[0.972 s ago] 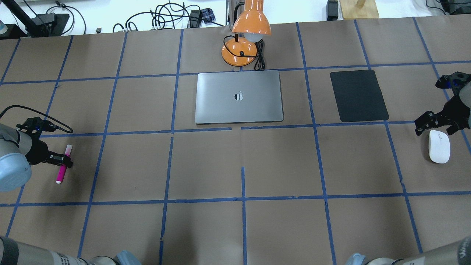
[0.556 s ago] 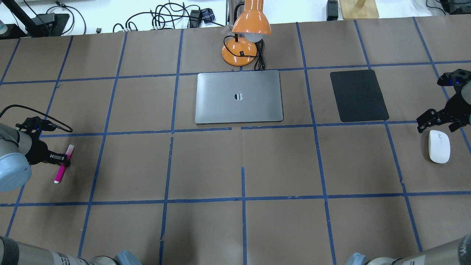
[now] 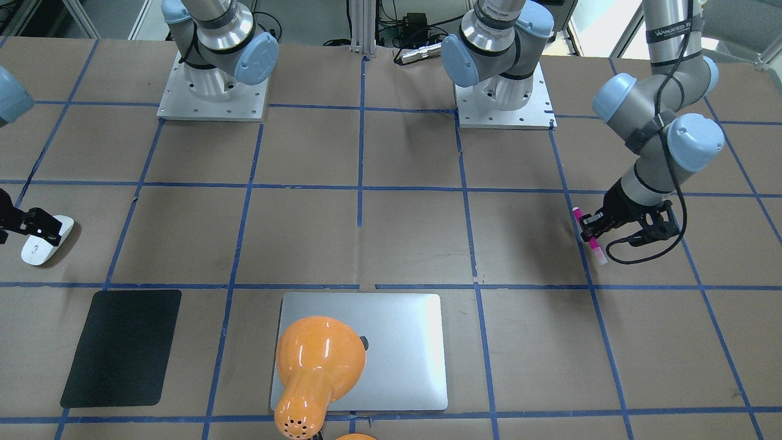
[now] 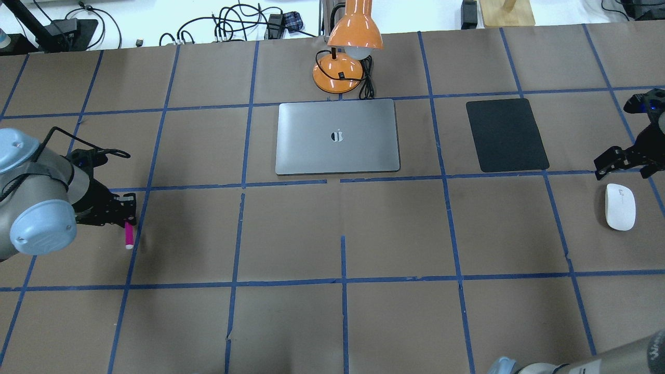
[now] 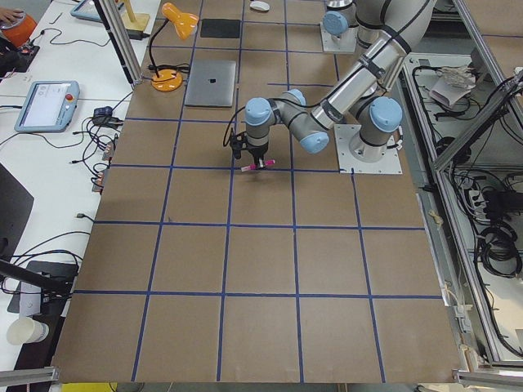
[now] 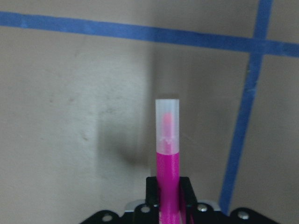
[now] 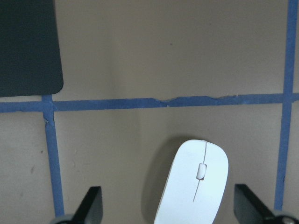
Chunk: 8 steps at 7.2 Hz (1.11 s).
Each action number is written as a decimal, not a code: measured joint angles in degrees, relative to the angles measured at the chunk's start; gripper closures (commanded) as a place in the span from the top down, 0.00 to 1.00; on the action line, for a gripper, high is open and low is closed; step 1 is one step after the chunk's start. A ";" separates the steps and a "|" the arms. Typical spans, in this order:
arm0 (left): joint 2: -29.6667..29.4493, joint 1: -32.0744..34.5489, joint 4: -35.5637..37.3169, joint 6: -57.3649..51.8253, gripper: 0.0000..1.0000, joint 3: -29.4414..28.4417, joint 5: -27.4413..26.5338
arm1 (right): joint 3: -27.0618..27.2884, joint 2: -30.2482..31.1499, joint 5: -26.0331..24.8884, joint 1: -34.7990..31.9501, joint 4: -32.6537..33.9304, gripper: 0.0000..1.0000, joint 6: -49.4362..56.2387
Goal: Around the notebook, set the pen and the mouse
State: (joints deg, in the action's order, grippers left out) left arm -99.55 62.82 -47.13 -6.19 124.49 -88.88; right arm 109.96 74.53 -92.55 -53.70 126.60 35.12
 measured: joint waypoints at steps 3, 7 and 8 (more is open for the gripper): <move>-0.16 21.94 0.13 46.02 0.00 -2.96 0.26 | 0.11 -0.67 -0.07 0.05 0.37 1.00 0.19; -5.17 43.82 0.48 93.04 0.00 -8.00 0.78 | 0.47 -6.10 -5.49 1.44 2.64 1.00 0.10; -7.48 46.79 0.55 100.58 0.00 -9.68 0.87 | 0.45 -7.17 -5.64 1.70 3.22 1.00 0.09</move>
State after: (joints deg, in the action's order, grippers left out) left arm -107.03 109.61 -46.58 94.39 114.80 -88.01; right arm 110.42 67.36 -98.19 -52.00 129.82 35.21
